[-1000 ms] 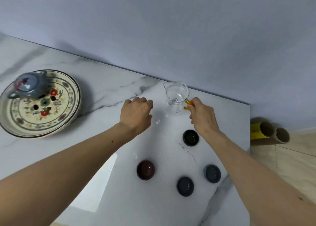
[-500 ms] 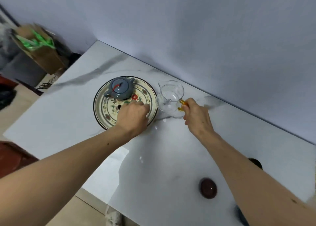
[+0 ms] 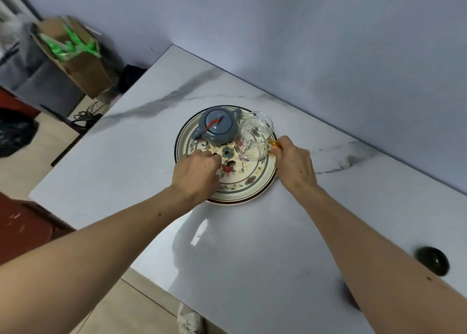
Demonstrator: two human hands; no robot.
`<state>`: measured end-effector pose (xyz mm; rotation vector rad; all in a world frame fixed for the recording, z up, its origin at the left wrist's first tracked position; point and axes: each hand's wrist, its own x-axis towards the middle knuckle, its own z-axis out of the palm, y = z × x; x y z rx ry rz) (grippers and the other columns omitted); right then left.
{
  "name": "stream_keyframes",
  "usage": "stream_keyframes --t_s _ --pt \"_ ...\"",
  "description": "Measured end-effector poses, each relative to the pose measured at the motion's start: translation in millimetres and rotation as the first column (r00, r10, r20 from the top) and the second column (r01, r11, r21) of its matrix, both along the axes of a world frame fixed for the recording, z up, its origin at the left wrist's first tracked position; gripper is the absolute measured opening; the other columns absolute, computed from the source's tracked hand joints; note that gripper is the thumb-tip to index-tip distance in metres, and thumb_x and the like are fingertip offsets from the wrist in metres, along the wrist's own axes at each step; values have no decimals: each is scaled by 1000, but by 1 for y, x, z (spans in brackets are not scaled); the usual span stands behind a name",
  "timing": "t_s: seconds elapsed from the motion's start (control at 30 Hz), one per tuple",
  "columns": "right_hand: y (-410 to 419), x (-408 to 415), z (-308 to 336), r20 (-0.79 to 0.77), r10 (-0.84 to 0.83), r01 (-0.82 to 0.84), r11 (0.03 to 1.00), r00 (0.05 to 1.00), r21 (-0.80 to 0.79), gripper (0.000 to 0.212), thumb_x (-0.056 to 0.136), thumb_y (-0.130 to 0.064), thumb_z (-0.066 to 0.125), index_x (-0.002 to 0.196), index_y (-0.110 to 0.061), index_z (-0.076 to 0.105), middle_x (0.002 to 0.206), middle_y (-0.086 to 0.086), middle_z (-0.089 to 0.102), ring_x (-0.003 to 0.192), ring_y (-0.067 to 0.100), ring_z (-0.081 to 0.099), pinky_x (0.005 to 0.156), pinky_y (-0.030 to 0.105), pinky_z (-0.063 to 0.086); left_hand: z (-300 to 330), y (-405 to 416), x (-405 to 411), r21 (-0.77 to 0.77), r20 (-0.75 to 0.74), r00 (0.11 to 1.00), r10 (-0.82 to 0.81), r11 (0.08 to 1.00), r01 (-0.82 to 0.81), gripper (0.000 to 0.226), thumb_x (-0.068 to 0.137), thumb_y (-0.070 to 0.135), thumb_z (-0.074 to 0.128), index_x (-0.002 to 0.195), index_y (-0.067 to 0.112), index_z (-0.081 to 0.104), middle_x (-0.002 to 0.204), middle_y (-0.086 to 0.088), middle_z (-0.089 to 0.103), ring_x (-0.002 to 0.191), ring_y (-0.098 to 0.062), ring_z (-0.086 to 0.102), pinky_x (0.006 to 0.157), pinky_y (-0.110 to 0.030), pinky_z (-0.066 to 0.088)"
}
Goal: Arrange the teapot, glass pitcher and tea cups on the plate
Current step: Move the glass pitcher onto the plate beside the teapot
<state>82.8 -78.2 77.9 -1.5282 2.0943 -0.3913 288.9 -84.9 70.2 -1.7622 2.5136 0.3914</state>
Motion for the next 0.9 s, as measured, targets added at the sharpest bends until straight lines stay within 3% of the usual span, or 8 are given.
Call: stream_keyframes --t_s 0.33,0.47,0.63,0.77,0.9 --pt "-12 -5 -15 16 -43 43 999 999 -26 22 98 -31 41 104 -12 51 90 16 61 79 36 56 69 40 47 -10 -3 -2 15 17 1000 -7 1000 7 24 84 24 58 106 16 62 104 -6 67 104 -29 57 74 -36 44" --pt "-13 -8 -18 58 -60 61 998 997 -23 22 96 -35 46 108 -17 49 90 14 62 78 33 59 71 43 52 -9 -3 -5 3 17 1000 -26 1000 25 25 84 23 58 107 16 62 104 -6 67 102 -29 57 73 -37 46" --pt "-1 -22 -12 100 -98 98 995 990 1 39 92 -40 55 124 -19 45 93 12 66 87 30 61 78 44 53 -4 -4 -22 16 12 996 -86 996 86 23 85 24 59 106 16 62 104 -6 67 102 -30 57 75 -38 46" --pt "27 -46 -3 80 -124 128 990 989 -52 29 90 -33 59 114 -18 54 83 1 64 85 24 61 74 38 52 3 1 -46 -8 -9 988 -154 988 154 21 84 26 59 102 15 62 104 -7 66 101 -31 57 72 -35 42" --pt "73 -82 8 67 -177 182 980 982 -76 24 85 -32 63 106 -21 60 91 -2 64 85 20 61 77 38 51 13 16 -84 -40 -33 972 -232 972 231 18 83 22 56 98 15 62 99 -8 66 97 -33 58 65 -33 35"
